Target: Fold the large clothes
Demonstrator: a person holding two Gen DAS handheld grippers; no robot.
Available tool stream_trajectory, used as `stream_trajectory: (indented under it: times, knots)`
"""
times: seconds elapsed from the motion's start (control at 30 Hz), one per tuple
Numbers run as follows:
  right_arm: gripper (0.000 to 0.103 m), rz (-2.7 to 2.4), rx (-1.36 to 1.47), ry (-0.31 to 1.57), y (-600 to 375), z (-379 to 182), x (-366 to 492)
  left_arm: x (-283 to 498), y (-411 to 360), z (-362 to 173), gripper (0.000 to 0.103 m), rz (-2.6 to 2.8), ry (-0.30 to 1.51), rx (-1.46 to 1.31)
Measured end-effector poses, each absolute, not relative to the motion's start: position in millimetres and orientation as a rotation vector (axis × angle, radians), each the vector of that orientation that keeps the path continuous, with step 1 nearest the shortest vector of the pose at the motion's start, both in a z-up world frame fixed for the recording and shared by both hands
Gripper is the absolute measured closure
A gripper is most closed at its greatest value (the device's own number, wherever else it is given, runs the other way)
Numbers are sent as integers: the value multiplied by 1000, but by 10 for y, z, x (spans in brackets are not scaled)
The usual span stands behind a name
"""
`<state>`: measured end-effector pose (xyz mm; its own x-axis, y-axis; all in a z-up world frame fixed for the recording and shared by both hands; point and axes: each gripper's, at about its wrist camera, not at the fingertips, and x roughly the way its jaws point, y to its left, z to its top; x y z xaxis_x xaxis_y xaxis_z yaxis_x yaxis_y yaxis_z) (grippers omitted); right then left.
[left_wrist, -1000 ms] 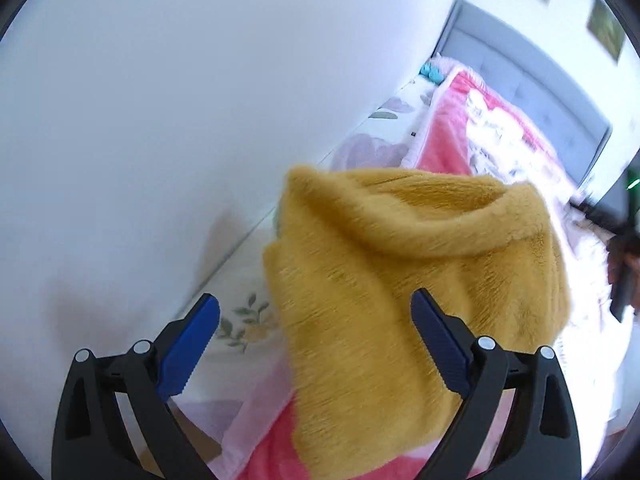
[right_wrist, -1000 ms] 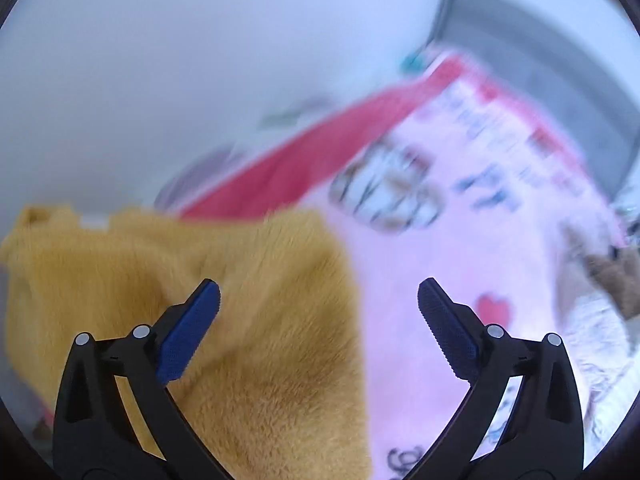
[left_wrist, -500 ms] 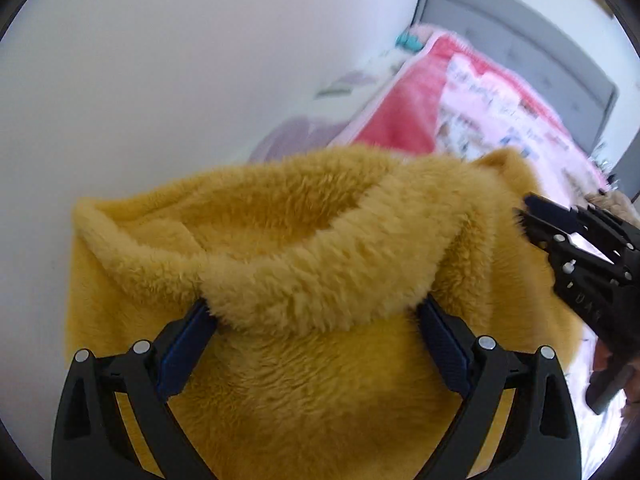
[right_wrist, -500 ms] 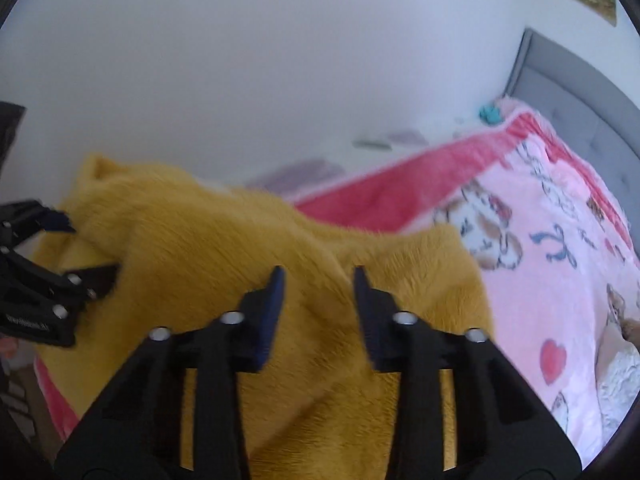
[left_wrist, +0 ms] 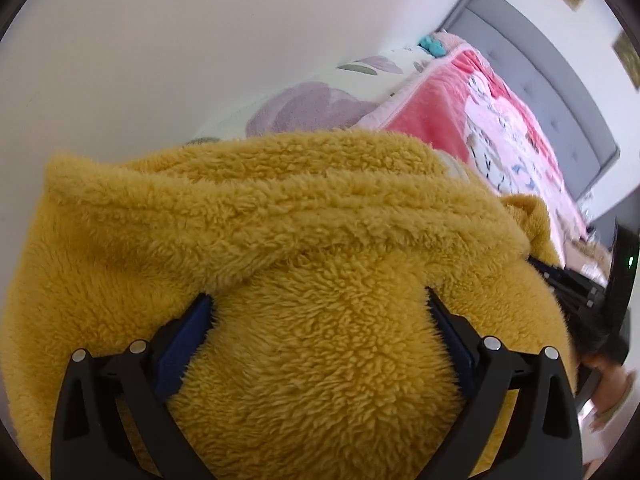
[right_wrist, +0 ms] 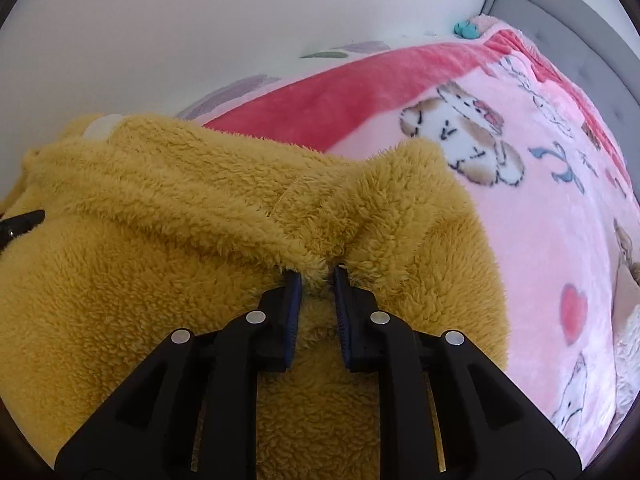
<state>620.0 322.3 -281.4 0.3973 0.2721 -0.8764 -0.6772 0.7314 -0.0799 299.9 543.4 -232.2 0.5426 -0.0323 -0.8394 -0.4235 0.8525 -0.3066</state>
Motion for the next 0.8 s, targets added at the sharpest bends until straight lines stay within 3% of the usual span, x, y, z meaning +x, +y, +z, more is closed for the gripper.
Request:
stream_trajectory:
  times: [0.1, 0.13, 0.17, 0.2, 0.3, 0.37, 0.43, 0.53, 0.67, 0.8]
  knots:
    - [79, 699, -426, 941, 3223, -2629, 6149, 3333, 5346, -2326, 4, 223, 956, -484]
    - [64, 732, -372, 931, 3181, -2503, 6128, 3616, 5275, -2365, 4, 214, 951, -483]
    - [42, 754, -318, 908, 3131, -2385, 6107, 3563, 5287, -2285, 4, 207, 951, -484]
    - [38, 765, -242, 848, 3039, -2200, 6045, 3740, 5221, -2297, 4, 206, 953, -487]
    - [41, 881, -86, 765, 2896, -1894, 5885, 3800, 5171, -2112, 5, 237, 903, -481]
    - [57, 985, -65, 769, 2971, -1869, 5778, 3681, 5099, -1978, 5, 239, 839, -461]
    - [65, 1017, -177, 829, 3225, -2006, 5666, 3633, 4991, -1976, 5, 272, 857, -402]
    - [66, 926, -349, 876, 3443, -2324, 5625, 3665, 4905, -2220, 5, 315, 930, -355]
    - [59, 849, -193, 1014, 3328, -2668, 5908, 3639, 5015, -2441, 4, 319, 884, -405]
    - [59, 800, -318, 953, 3444, -2701, 5799, 3792, 4975, -2545, 4, 343, 892, -335]
